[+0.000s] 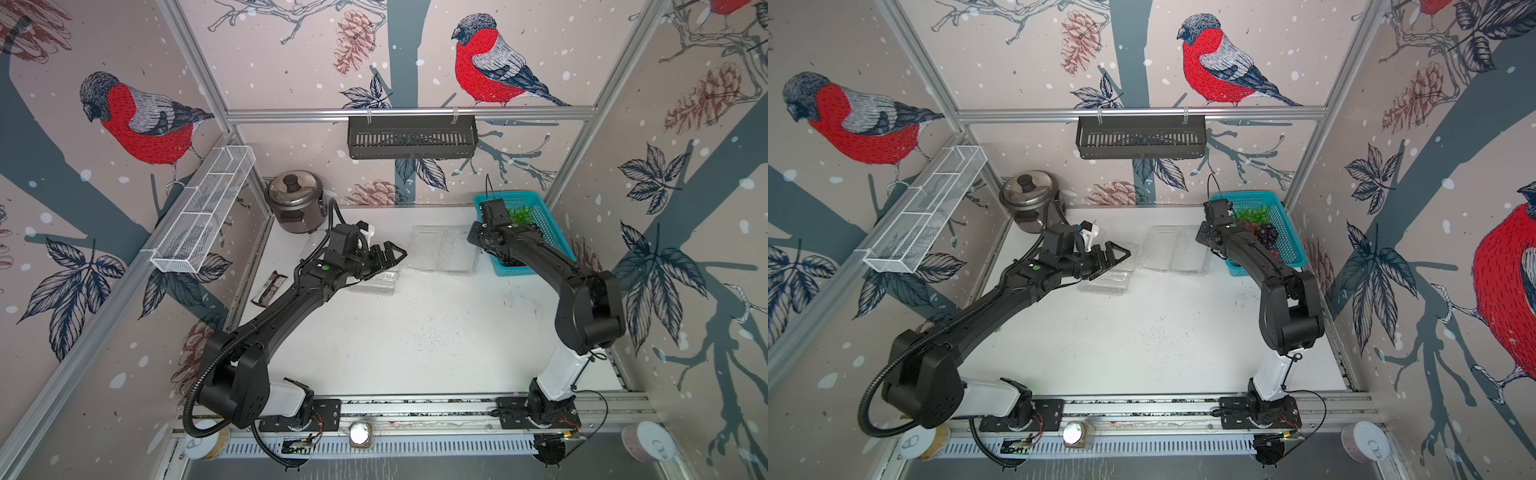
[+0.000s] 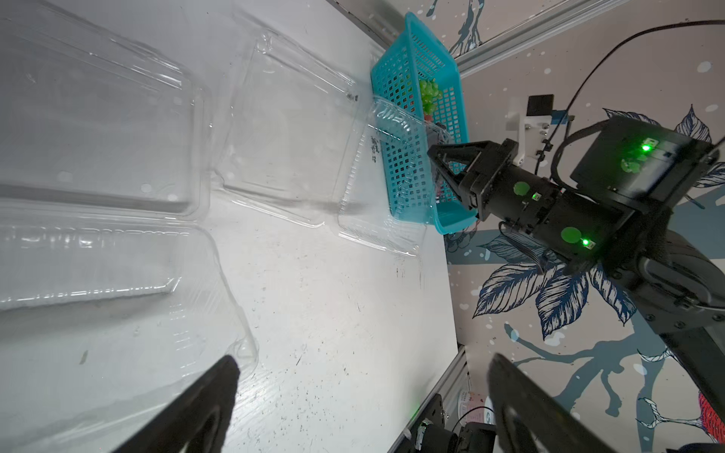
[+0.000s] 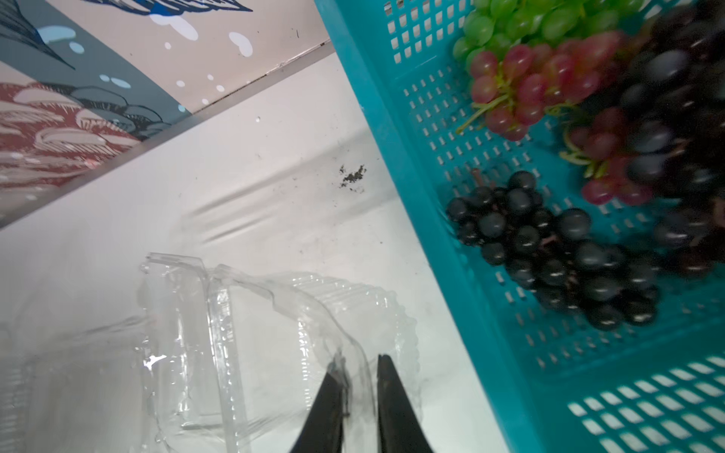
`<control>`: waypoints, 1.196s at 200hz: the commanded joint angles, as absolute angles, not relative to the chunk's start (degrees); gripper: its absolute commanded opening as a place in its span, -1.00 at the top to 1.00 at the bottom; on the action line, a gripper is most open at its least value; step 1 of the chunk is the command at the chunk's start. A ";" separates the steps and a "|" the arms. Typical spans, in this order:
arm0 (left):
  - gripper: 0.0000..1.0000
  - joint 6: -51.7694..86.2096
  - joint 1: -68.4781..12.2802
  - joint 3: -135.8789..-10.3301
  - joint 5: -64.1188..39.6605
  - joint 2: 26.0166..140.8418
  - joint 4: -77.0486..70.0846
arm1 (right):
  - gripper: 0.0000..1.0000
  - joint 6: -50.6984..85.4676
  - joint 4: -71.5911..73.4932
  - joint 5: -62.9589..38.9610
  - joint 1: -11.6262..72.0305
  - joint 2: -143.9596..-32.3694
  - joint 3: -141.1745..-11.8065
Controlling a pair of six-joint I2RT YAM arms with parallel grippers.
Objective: Pack grapes into containers
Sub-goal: Move the packing box to the center of the board.
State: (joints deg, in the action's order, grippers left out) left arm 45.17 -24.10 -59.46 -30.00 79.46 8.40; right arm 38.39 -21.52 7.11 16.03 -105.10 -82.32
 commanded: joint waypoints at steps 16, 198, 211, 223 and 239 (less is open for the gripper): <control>-0.96 44.49 -23.16 -59.30 -30.54 78.26 9.56 | 0.66 48.63 -15.51 4.39 14.81 -110.33 -85.55; -0.96 36.68 -16.99 -61.47 -19.51 73.56 18.77 | -1.00 32.32 -19.79 9.17 29.12 -107.04 -92.17; -0.96 36.83 -14.98 -59.05 -19.53 72.05 17.75 | -1.00 32.08 -20.24 6.52 32.46 -109.14 -92.43; -0.96 37.51 -12.76 -57.50 -20.64 70.61 16.97 | -1.00 32.12 -20.29 3.47 35.30 -111.74 -93.06; -0.96 38.25 -10.08 -53.88 -22.32 69.05 15.67 | -1.00 32.10 -20.56 0.98 38.66 -115.14 -95.03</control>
